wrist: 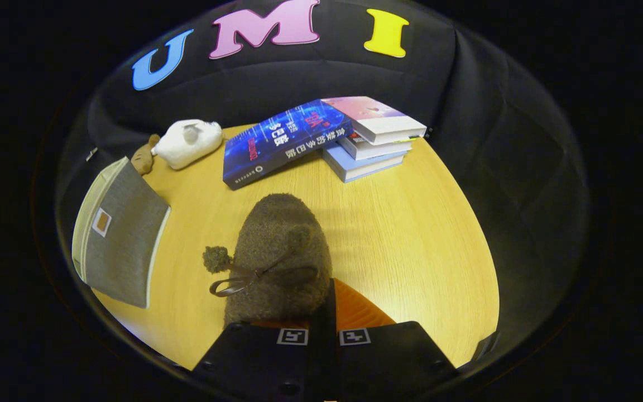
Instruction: Open the storage box then place both shoes into the box .Put the left shoe in first, then the right shoe, with the right side of both shoes facing outward in a uniform manner.
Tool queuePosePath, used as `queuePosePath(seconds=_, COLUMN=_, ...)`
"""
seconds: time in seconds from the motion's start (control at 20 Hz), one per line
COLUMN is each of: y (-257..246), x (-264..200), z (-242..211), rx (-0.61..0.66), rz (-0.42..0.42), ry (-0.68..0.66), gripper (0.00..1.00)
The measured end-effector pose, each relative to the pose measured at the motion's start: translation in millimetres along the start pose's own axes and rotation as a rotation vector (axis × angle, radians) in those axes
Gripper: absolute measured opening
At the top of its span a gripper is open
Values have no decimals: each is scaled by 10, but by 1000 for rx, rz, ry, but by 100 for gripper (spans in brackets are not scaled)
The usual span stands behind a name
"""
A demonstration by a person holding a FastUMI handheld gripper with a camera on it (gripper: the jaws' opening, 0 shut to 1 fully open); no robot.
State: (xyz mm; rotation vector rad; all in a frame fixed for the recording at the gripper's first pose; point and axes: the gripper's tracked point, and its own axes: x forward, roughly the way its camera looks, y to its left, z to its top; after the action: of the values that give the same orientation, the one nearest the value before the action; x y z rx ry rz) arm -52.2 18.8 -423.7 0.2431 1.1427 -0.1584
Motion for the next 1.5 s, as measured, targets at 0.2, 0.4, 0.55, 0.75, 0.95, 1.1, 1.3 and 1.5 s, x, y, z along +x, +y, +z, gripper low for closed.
queuePosePath(seconds=0.2, y=441, x=-389, z=352, rx=39, rz=37, ry=-47, gripper=6)
queuePosePath(seconds=0.4, y=1097, x=-710, z=670, rx=58, rz=103, ry=-85, gripper=5)
queuePosePath(seconds=0.55, y=1688, x=-892, z=858, rx=54, rz=173, ry=-96, gripper=6)
queuePosePath(seconds=0.75, y=2420, x=-1056, z=1037, rx=11, rz=227, ry=-118, gripper=6)
queuePosePath(seconds=0.95, y=3017, x=-1016, z=1039, rx=-2, rz=232, ry=-108, gripper=5)
queuePosePath(seconds=1.1, y=3298, x=-828, z=904, rx=-35, rz=183, ry=-81, gripper=6)
queuePosePath(seconds=1.3, y=3512, x=-550, z=746, rx=-39, rz=126, ry=-50, gripper=6)
queuePosePath(seconds=1.5, y=3534, x=-295, z=566, rx=-59, rz=54, ry=-15, gripper=6)
